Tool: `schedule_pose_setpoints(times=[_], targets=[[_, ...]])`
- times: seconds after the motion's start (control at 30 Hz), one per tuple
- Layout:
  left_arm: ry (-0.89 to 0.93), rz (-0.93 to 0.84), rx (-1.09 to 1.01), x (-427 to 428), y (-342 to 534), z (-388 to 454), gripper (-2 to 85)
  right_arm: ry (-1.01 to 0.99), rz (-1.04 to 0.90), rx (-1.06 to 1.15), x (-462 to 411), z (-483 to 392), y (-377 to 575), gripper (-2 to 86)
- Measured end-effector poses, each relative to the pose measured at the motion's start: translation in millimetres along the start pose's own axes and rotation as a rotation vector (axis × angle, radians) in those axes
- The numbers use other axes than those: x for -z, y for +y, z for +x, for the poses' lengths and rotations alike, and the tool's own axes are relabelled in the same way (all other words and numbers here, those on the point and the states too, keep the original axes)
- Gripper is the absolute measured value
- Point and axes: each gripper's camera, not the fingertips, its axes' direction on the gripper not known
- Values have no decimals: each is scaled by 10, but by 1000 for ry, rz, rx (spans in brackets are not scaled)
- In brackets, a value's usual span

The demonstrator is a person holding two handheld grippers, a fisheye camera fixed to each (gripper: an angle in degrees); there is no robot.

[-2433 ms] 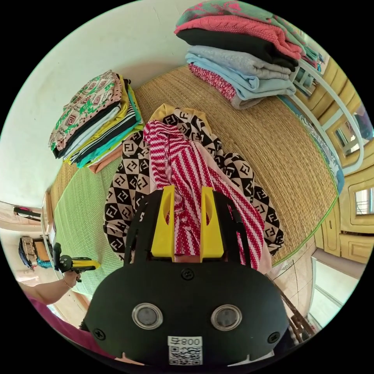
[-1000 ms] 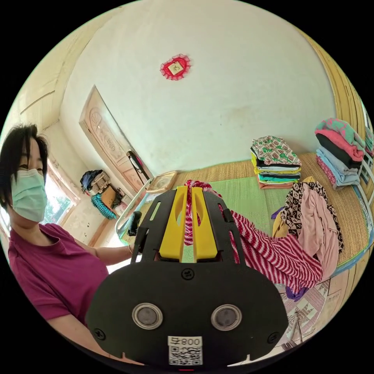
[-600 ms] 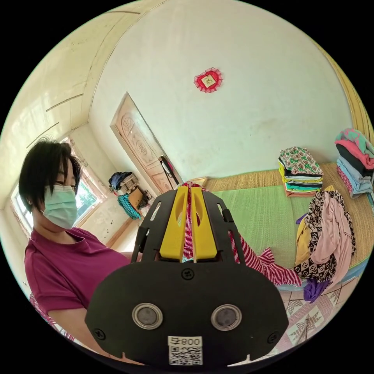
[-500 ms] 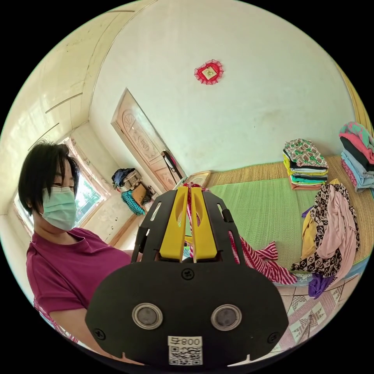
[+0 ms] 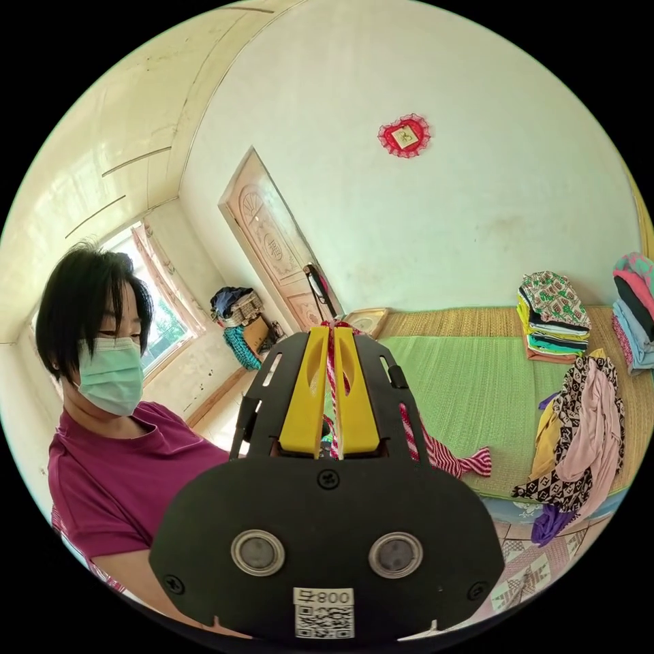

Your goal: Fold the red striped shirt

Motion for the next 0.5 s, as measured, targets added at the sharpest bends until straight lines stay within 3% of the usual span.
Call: schedule_pose_setpoints(times=[0.13,0.27,0.5], targets=[[-99,0,-1,2,-149,200,80,-8,9,13,-60,-41,75,8],[-82,65,25,189,-191,327,25,2,16,20,-118,-38,171,8],[-30,167,82,607,-146,458,8,14,54,-13,-133,167,352,8]])
